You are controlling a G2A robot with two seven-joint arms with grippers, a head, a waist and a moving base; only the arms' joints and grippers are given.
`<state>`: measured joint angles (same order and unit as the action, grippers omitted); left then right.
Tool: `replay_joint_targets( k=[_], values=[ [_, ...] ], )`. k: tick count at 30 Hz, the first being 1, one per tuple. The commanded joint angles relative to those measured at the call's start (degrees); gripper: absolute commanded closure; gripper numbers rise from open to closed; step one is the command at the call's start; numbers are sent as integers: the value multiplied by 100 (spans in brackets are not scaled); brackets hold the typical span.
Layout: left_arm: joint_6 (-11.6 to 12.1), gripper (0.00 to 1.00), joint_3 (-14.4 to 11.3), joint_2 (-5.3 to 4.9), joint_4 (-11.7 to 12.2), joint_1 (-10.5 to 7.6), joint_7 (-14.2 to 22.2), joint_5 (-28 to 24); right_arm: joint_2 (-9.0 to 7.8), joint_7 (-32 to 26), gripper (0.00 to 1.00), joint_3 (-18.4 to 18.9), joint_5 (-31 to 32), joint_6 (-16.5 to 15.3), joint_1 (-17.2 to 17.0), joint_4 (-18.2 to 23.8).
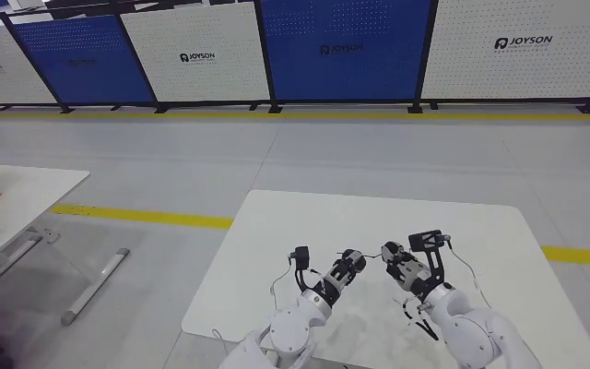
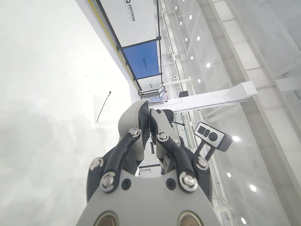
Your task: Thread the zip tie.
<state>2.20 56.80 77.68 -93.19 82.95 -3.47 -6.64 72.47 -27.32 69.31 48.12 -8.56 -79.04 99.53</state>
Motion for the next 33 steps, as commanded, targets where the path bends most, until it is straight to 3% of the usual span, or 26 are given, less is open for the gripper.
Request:
replay_joint_targets(
  k=[1, 5, 12, 21, 33],
  values=[
    [8, 74, -9, 0, 5, 5, -10, 44, -3, 1, 100, -1, -4, -1, -1, 0],
    [30, 74, -23, 1, 11, 9, -24, 113, -9, 9, 100, -4, -1, -13, -3, 4],
    [12, 87, -93, 9, 59, -12, 8, 229, -20, 23, 100, -15, 8, -30, -18, 33],
    [-25, 85, -194, 35, 134, -82, -2, 305, -28, 35, 100, -64, 1, -50, -11, 61],
    [-46, 91, -234, 67, 233, -159, -67, 289, -45, 43, 100, -78, -7, -77, -15, 55]
  ],
)
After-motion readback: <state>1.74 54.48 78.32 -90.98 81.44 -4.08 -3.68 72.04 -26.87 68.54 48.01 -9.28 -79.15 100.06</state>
